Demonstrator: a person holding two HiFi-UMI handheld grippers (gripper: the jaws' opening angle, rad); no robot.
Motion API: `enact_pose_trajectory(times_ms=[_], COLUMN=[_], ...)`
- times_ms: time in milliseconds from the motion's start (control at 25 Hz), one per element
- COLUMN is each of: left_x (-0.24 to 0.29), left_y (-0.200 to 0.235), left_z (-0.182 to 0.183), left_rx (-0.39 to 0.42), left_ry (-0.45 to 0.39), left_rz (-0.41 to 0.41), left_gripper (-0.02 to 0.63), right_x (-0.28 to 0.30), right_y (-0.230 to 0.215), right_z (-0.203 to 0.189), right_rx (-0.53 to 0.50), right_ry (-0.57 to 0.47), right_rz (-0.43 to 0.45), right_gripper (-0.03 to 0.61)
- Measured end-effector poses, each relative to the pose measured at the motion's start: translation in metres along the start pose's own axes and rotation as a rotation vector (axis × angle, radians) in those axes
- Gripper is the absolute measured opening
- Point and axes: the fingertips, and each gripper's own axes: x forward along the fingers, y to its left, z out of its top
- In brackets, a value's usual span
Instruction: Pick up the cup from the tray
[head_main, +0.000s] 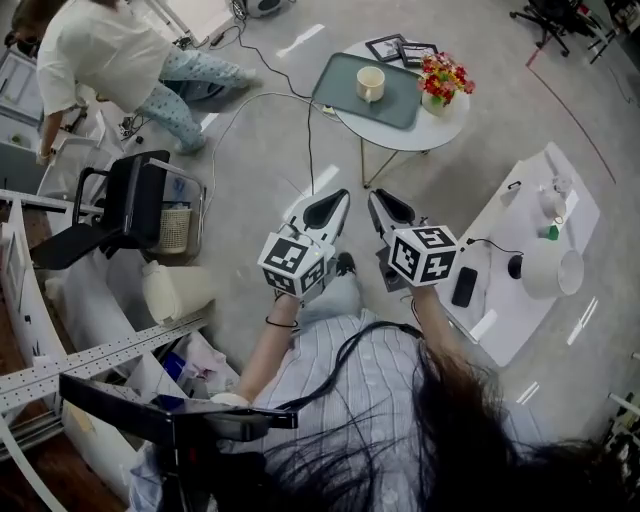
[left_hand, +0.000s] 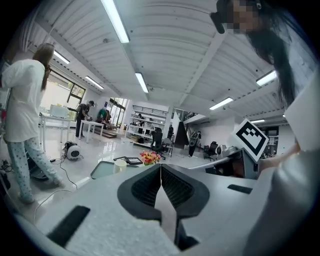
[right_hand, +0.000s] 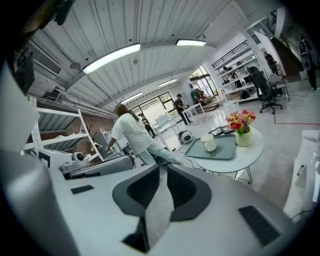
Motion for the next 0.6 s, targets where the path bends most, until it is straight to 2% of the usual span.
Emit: enact_pose_trajectory(times_ms=[240,600], left_x=[0.030,0.042], left_y=[0.038,0.079], left_z=[0.012,0.019], left_rx=[0.004,-0.015], left_ry=[0.003,-0.010], left_rz=[-0.045,-0.058], left_gripper=[0.014,0.014], right_x=[0.040,0.074], right_y=[-0.016,-0.024], right_z=[0.025,0.039], right_rx=[0.009,0.003], right_ry=[-0.014,-0.008], right_rz=[-0.039,-0.079], right_gripper=[0.063,0.063])
